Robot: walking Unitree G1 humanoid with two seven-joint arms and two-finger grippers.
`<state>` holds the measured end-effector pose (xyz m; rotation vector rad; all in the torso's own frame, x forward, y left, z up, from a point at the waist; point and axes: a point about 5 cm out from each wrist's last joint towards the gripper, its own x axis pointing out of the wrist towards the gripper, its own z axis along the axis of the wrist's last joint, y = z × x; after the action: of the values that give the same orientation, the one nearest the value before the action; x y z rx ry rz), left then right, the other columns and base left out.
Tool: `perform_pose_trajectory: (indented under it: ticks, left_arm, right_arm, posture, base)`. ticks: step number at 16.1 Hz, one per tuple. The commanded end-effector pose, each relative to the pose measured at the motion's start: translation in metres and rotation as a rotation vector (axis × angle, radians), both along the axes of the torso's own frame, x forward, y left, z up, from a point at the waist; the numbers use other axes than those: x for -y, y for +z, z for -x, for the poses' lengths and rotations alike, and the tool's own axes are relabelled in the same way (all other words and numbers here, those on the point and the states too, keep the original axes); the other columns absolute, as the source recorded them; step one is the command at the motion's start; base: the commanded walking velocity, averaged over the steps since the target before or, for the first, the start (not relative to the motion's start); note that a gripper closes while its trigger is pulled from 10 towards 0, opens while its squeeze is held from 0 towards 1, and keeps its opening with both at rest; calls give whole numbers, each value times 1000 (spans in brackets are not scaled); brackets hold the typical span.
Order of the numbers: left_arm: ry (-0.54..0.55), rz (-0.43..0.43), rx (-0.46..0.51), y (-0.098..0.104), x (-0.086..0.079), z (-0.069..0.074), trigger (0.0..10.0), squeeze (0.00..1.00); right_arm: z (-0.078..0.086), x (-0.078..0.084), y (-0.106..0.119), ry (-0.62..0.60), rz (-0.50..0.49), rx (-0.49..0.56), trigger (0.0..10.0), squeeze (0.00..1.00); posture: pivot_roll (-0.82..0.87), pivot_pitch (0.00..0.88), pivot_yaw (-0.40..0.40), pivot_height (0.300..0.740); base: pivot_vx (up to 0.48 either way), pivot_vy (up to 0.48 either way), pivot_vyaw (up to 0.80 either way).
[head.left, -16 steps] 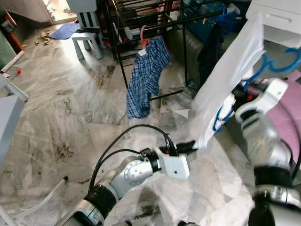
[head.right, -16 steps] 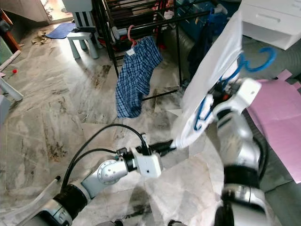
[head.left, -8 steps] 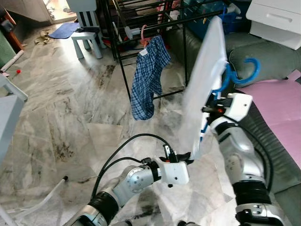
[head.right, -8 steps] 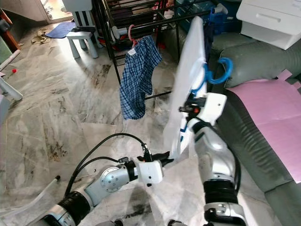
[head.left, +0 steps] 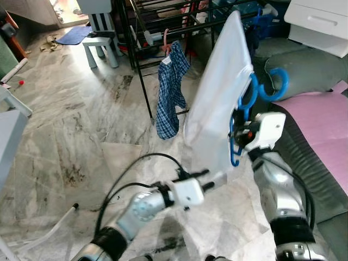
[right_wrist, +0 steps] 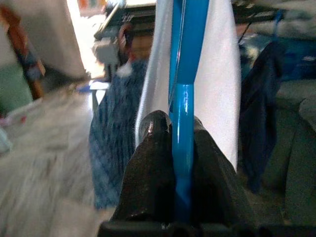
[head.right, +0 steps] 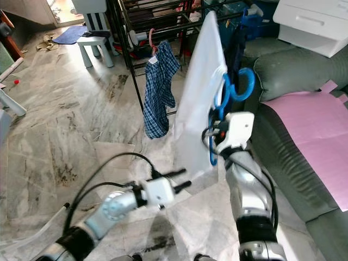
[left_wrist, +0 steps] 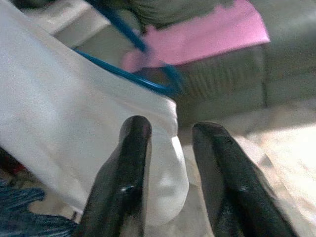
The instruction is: Hang hanger
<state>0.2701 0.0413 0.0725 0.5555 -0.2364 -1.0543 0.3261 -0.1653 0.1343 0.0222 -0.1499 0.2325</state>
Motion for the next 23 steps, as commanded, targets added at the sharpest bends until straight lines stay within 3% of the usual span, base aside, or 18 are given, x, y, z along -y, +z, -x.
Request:
perform_pose_trajectory:
  ticks: [1,5,8,11,16,20,23]
  left_arm:
    - [13,6,-12,1,-7,0,10000,1000]
    - [30,20,-26,2,-17,2,10000,1000]
    - [74,10,0,9,-27,-4,10000,1000]
    - [144,-31,49,15,-51,-19,10000,1000]
    - [94,-152,117,23,-71,-25,10000,1000]
    - [58,-209,135,25,-79,-29,10000,1000]
    - [39,-220,153,28,-76,-31,10000,1000]
  right_arm:
    - [3,-1,-2,14,17,16,10000,0]
    - [7,2,-9,3,55,10,10000,0]
    - [14,4,-15,47,109,3,10000,0]
    - [35,20,-25,139,191,-24,10000,0]
    - [62,47,-37,374,332,-133,10000,0]
    - [77,62,-42,522,398,-231,10000,0]
    - [76,71,-43,540,461,-261,10000,0]
  posture:
    - [-72,125,64,740]
    - [-74,127,68,740]
    - [-73,128,68,740]
    - [-80,129,69,740]
    - [-83,129,76,740]
    - [-85,126,85,740]
    - [-84,125,87,740]
  base:
    - [0,0,0]
    - [0,0,0]
    - [0,0,0]
    - [0,0,0]
    - [0,0,0]
    - [0,0,0]
    - [0,0,0]
